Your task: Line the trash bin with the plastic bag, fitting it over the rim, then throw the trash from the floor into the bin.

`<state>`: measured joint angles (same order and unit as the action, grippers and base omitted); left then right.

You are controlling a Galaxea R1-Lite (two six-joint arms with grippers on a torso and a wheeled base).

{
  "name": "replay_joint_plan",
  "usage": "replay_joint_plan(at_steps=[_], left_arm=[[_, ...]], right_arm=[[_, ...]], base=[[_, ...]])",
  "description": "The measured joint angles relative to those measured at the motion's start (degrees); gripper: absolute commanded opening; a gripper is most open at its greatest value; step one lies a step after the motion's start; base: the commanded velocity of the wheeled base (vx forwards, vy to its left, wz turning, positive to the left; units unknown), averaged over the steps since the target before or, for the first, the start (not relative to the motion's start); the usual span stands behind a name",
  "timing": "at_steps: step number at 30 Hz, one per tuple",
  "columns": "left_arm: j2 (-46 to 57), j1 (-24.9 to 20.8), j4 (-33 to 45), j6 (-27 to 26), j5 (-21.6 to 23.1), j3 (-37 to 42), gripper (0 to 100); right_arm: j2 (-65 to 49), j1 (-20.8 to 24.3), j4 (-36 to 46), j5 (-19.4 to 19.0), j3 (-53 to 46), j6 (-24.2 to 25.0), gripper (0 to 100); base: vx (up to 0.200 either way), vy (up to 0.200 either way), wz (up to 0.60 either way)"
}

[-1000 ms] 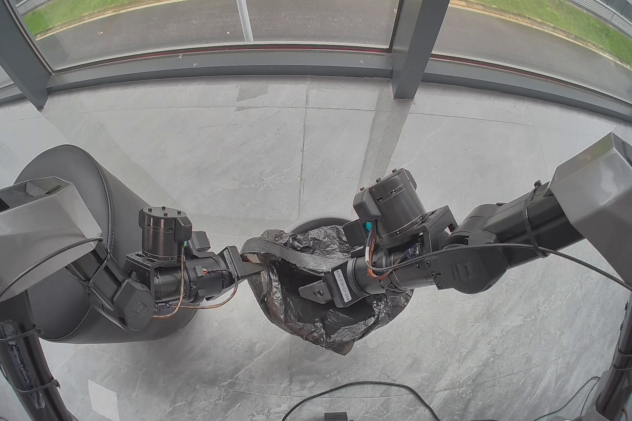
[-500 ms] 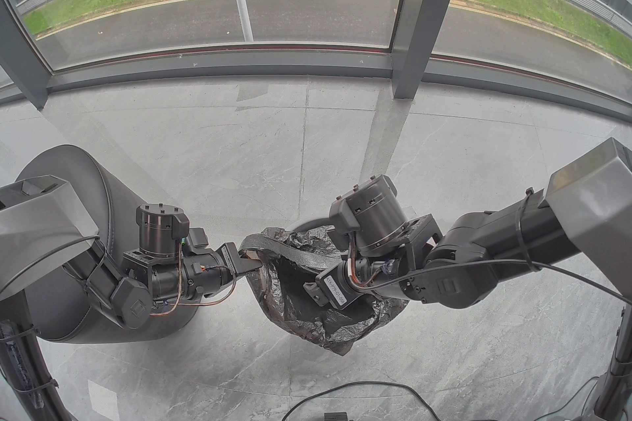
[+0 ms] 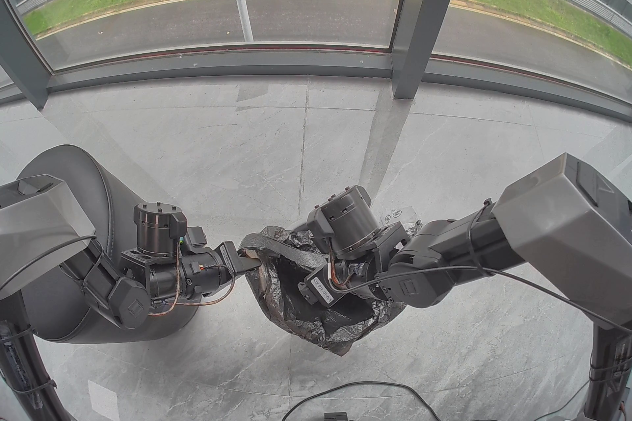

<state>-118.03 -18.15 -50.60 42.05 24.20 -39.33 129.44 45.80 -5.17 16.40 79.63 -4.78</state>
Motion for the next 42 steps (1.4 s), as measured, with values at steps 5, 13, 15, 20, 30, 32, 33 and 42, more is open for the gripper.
replay_joint_plan(at_steps=[5,13,15,20,30,32,33,42], left_arm=[[0.00,0.00,0.00,0.02,0.00,-0.06,0],[0.00,-0.04,0.00,0.02,0.05,-0.04,0],[0.00,-0.04,0.00,0.02,0.05,0.00,0],[0.00,-0.04,0.00,0.05,0.05,0.00,0],[0.00,-0.04,0.00,0.05,0.02,0.06,0],[0.00,-0.10,0.00,0.02,0.00,0.06,0],[0.00,-0.12,0.00,0.02,0.00,0.09,0],[0.00,-0.12,0.00,0.02,-0.04,0.13,0]], right_arm=[[3.28,-0.99,-0.09,0.11,2.69,-0.09,100],[5.95,-2.26,0.16,0.44,5.38,-0.34,100],[6.31,-2.54,0.16,1.28,5.62,-0.37,100],[7.47,-2.91,0.11,2.29,6.51,-0.37,100],[8.66,-3.13,0.09,2.45,7.44,-0.33,0],[8.68,-3.19,0.06,2.82,7.45,-0.30,0],[8.70,-3.24,0.05,3.00,7.45,-0.26,0],[7.96,-3.52,0.09,3.11,7.22,-0.06,0]], base=[[0.000,0.000,0.00],[0.000,0.000,0.00],[0.000,0.000,0.00],[0.000,0.000,0.00],[0.000,0.000,0.00],[0.000,0.000,0.00],[0.000,0.000,0.00],[0.000,0.000,0.00]])
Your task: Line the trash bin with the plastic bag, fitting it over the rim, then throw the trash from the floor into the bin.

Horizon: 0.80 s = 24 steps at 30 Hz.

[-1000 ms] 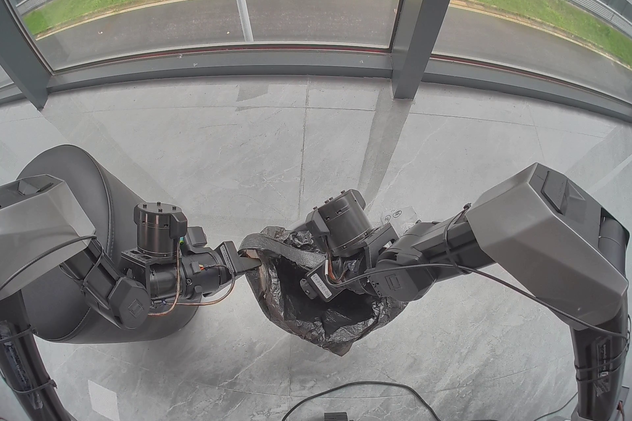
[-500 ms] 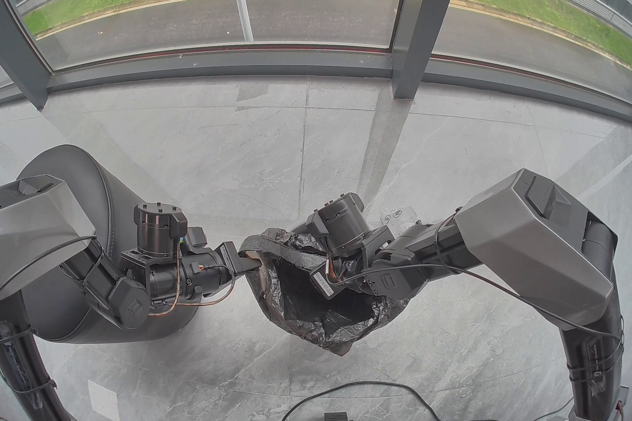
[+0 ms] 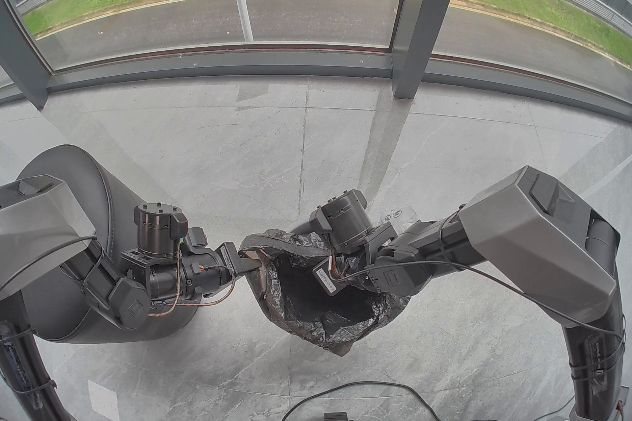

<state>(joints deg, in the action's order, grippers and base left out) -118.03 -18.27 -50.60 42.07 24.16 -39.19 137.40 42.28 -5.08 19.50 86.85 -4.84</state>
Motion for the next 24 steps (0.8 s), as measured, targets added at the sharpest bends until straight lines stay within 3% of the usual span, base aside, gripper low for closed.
replay_joint_plan(at_steps=[14,24], left_arm=[[2.93,-0.51,0.02,0.66,1.54,1.16,0],[1.18,1.52,0.09,0.10,4.16,-4.57,0]], right_arm=[[-8.95,-3.85,-0.17,-0.02,-1.51,-0.28,0],[-7.25,-7.52,-1.72,-0.55,1.83,-0.40,0]], base=[[0.000,0.000,0.00],[0.000,0.000,0.00]])
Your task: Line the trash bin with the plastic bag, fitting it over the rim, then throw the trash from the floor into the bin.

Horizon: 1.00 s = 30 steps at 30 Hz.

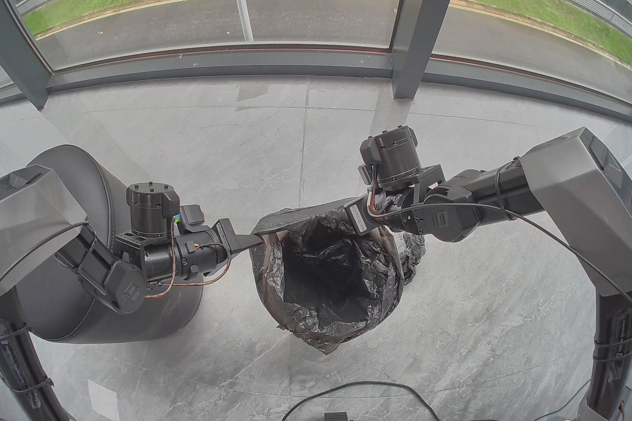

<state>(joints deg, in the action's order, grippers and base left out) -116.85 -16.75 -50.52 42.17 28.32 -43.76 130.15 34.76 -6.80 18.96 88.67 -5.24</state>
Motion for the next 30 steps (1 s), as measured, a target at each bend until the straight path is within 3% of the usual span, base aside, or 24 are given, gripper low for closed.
replay_joint_plan(at_steps=[30], left_arm=[[-9.47,3.39,-0.06,-1.66,0.09,-5.88,0]], right_arm=[[11.20,-2.27,-18.62,-0.60,1.10,-2.52,0]], base=[[0.000,0.000,0.00]])
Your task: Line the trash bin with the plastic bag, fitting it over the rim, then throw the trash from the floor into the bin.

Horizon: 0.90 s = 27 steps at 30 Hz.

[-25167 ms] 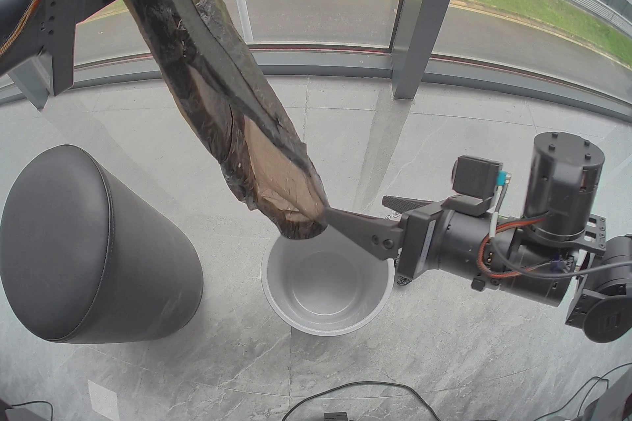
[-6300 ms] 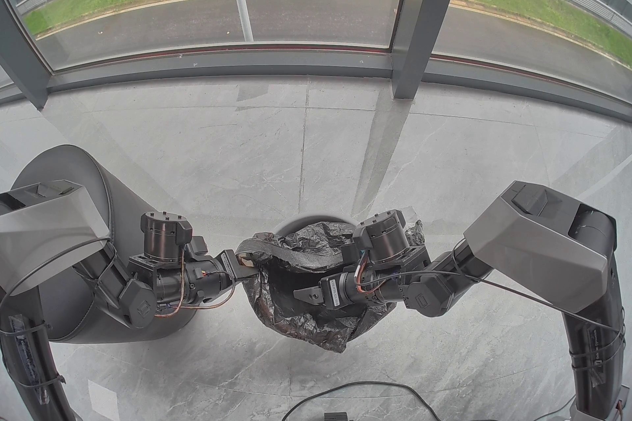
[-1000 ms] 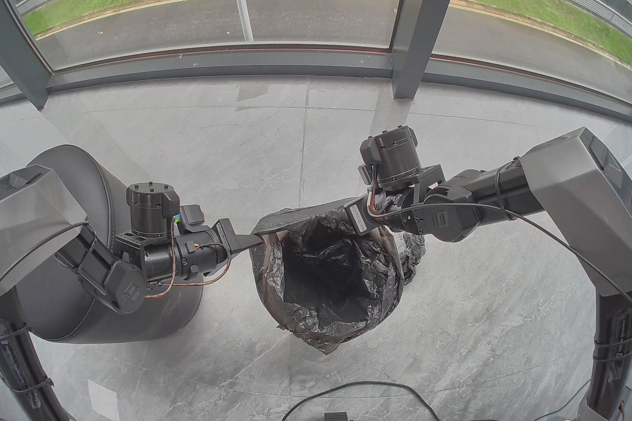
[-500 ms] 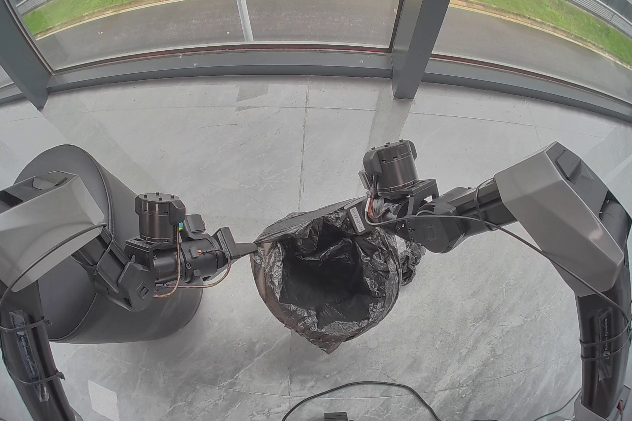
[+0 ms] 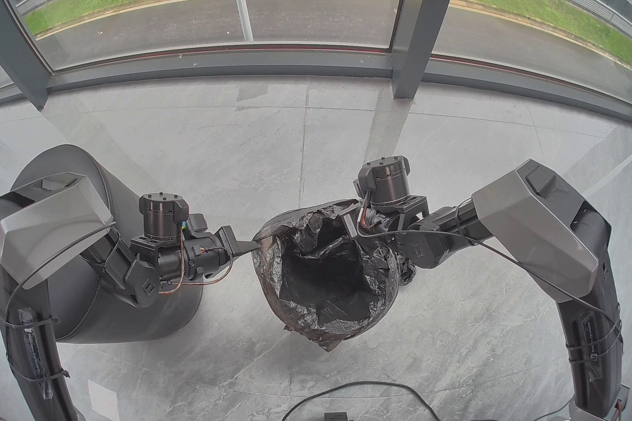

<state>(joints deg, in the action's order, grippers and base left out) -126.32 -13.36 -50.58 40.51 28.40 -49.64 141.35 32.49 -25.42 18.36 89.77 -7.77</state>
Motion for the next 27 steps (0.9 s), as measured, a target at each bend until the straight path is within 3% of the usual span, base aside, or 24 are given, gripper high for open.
replay_joint_plan(at_steps=[13,14,27], left_arm=[[-2.27,-0.15,0.55,0.32,1.97,-1.18,0],[-2.29,-0.13,0.55,0.29,2.11,-1.13,0],[-2.04,-0.09,0.30,0.16,2.00,-0.41,0]], right_arm=[[1.29,-0.09,-0.33,-0.05,0.69,0.62,0],[1.32,-0.09,-0.33,-0.02,0.72,0.60,100],[0.79,-0.74,-0.23,-0.02,0.68,0.77,100]], base=[[0.000,0.000,0.00],[0.000,0.000,0.00],[0.000,0.000,0.00]])
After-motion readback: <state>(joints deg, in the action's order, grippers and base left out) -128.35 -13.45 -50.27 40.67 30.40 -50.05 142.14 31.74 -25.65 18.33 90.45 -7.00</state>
